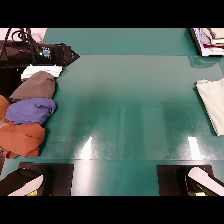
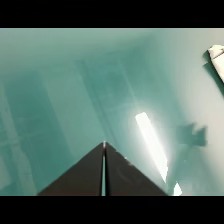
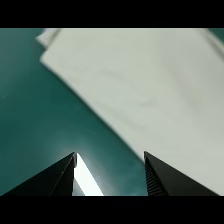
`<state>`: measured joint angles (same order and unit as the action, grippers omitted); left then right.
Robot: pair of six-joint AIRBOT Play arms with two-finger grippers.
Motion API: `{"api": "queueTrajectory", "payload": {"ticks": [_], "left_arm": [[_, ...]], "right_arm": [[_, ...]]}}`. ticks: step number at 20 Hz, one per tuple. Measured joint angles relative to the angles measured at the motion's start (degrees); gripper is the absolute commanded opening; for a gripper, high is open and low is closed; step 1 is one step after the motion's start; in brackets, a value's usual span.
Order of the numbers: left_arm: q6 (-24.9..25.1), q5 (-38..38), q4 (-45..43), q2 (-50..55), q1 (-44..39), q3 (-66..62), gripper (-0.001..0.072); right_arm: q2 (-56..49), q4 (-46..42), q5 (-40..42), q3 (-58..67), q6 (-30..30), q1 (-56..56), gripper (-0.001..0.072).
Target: Fold the shirts.
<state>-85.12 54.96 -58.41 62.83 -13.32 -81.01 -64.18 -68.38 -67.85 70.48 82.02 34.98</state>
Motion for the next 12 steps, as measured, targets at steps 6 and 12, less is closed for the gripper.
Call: {"api": "queueTrajectory", "payload": {"ticks": [6,12], "left_arm": [[0.0,0.26,0.07,0.0,0.0,0.0,0.0026],[0.0,-0.07,0.17,0.0,0.0,0.0,0.0026]], "right_arm": [[-0.39,3.02,-2.01,1.07,-0.09,-24.57,0.0018],[-0.46,3.67,-2.25,1.22,-1.14,-40.83,0.0018]]}}
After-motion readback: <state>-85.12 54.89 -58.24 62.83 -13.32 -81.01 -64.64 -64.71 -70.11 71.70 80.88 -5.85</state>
